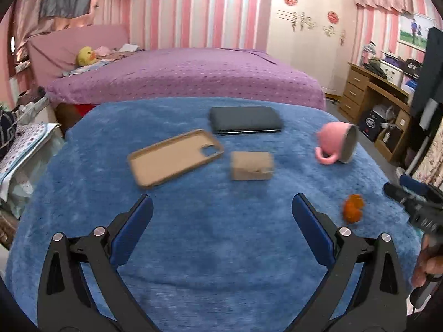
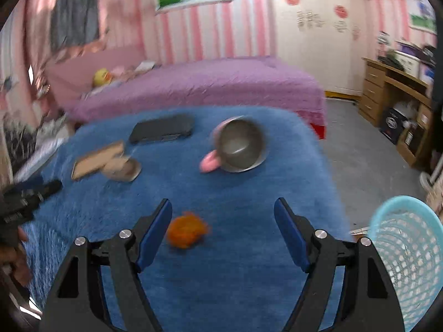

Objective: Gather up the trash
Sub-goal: 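Move both tools back over the blanket toward the orange peel and cardboard block, then grasp the orange peel with the right tool while the left tool grasps the cardboard block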

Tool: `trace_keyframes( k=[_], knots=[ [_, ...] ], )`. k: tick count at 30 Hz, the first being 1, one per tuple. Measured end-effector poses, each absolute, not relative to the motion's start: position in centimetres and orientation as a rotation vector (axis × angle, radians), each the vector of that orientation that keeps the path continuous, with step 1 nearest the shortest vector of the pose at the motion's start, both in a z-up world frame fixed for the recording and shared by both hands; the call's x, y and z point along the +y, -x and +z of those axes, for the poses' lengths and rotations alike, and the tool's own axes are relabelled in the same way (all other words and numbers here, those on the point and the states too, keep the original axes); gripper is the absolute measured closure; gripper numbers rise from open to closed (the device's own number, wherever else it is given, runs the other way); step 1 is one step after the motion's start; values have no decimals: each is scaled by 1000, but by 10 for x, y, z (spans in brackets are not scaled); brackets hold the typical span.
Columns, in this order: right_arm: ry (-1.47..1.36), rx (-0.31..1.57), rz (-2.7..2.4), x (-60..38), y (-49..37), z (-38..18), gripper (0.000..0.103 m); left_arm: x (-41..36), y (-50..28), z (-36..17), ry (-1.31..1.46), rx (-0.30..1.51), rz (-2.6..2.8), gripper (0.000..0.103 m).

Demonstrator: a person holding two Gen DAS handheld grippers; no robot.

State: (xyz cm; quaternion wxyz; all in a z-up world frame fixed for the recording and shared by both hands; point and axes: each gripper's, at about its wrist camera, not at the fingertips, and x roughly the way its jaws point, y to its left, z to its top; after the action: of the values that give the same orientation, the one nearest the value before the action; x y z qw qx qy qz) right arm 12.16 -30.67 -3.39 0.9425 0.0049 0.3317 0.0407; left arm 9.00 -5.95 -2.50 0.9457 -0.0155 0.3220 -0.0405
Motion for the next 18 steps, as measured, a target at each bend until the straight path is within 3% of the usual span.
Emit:
trace_keyframes(
  k=[7, 10, 11, 13, 14, 15, 18],
  knots=[
    [44, 790, 95, -285, -145, -64, 29, -25, -94, -37, 64, 693, -61, 6],
    [98, 838, 78, -277, -153, -80, 44, -29, -96, -40, 67, 705, -81, 6],
    [116, 861, 73, -276, -155, -86, 54, -32, -97, -41, 65, 707, -84, 6],
    [104, 860, 82, -280, -155, -87, 58, -38, -99, -43, 56, 711, -93, 6],
    [90, 858, 91, -282, -156, -86, 71, -39, -99, -43, 53, 710, -96, 6],
    [80, 852, 95, -285, -155, -85, 78, -43, -99, -43, 49, 709, -102, 6],
    [54, 824, 105, -290, -152, -79, 82, -52, -102, -43, 34, 702, -113, 6]
  ],
)
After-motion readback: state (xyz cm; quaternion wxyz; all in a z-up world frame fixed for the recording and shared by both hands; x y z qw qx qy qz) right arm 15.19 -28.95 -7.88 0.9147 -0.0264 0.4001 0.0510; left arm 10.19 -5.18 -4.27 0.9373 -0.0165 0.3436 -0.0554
